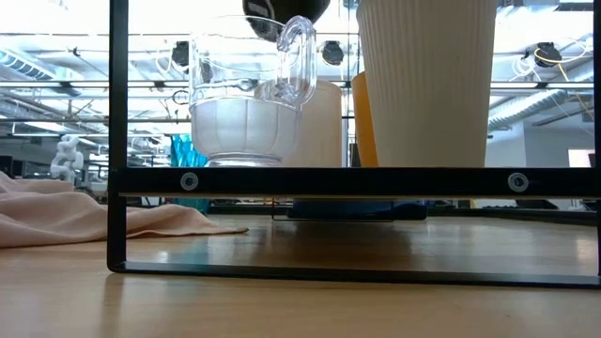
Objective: Stack small to large cups/mugs on shelf
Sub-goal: Put the black cup on the shelf aligned with the white cup
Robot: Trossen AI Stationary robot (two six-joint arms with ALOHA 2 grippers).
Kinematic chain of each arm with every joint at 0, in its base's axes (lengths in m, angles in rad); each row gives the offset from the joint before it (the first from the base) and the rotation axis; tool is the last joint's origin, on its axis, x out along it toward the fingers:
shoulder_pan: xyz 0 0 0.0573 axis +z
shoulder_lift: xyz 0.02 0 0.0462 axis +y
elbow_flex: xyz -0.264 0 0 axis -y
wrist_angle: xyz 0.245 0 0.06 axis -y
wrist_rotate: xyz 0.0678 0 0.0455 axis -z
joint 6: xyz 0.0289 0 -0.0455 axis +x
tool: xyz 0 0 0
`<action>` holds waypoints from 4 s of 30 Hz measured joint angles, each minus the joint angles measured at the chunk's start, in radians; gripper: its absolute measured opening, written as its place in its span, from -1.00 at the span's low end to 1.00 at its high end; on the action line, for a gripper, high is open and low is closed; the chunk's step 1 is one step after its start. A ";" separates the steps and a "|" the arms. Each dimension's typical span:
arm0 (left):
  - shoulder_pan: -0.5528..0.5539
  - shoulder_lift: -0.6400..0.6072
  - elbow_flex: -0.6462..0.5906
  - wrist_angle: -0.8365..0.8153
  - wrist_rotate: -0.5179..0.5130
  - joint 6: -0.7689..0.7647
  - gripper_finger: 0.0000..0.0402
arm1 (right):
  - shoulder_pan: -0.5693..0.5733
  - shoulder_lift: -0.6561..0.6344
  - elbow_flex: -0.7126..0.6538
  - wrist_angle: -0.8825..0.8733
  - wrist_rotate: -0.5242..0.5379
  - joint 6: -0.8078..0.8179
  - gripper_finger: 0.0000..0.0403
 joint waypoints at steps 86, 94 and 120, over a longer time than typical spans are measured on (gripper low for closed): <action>0.202 0.144 -1.345 2.016 0.325 0.120 -0.64 | -0.023 0.000 -0.001 0.225 0.414 0.244 -0.63; 0.198 0.153 -1.345 1.985 0.344 0.122 -0.64 | -0.023 0.000 -0.001 0.225 0.414 0.243 -0.63; 0.162 0.159 -1.349 1.848 0.340 0.066 -0.64 | -0.023 0.000 -0.001 0.225 0.414 0.232 -0.63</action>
